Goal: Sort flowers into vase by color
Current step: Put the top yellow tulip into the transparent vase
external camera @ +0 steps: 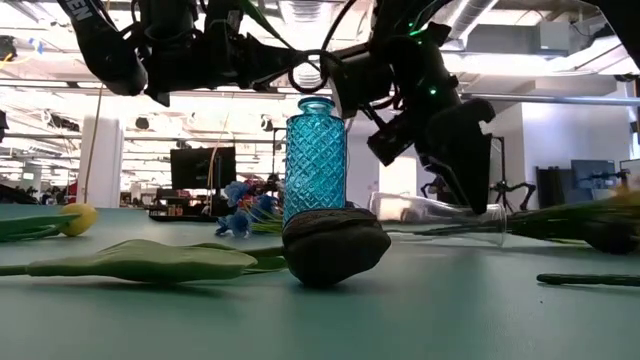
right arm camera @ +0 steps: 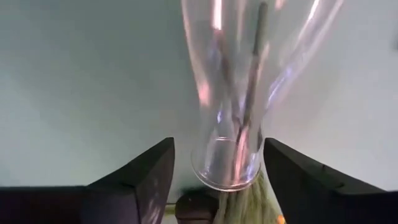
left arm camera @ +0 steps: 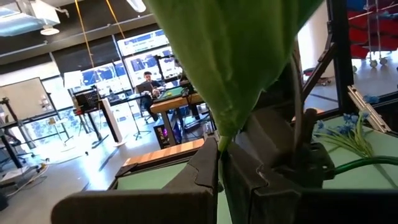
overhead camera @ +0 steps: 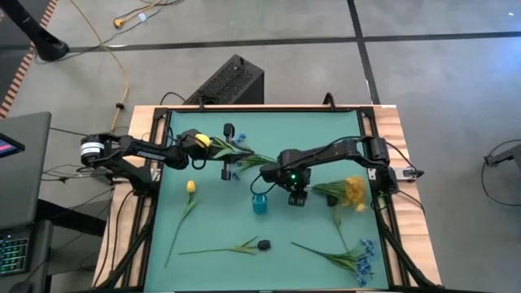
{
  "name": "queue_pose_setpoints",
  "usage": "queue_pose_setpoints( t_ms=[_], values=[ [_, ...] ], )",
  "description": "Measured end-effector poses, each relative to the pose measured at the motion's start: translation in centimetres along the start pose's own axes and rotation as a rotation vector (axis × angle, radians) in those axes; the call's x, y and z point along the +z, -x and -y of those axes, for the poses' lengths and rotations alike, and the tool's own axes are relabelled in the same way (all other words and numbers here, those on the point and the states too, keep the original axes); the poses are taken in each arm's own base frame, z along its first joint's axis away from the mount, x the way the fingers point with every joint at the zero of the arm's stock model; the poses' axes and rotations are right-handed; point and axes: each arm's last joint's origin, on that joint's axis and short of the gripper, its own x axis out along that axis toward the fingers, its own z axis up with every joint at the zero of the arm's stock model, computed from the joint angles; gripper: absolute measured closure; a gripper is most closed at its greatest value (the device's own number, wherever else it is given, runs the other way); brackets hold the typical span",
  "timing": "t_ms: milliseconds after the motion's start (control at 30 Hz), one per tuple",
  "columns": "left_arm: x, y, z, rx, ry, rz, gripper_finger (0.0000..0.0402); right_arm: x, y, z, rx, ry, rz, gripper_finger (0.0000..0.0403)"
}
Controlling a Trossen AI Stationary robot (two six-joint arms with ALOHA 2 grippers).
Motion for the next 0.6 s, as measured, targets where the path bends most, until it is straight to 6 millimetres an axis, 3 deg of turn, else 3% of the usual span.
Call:
queue_pose_setpoints(
  t_ms=[267,500,600],
  values=[
    [0.0,0.0,0.0,-0.001,0.003,-0.004,0.0401,-0.3,0.5,-0.9,-0.059,0.016,0.063,0.0091],
    [-0.1,0.0,0.0,-0.003,0.007,-0.013,0.0402,-3.2,3.8,-2.0,-0.138,-0.022,0.232,0.0091],
    [-0.2,0.0,0.0,-0.004,0.01,-0.018,0.0401,-5.6,3.5,-1.4,-0.155,-0.089,0.265,0.0092]
  ],
)
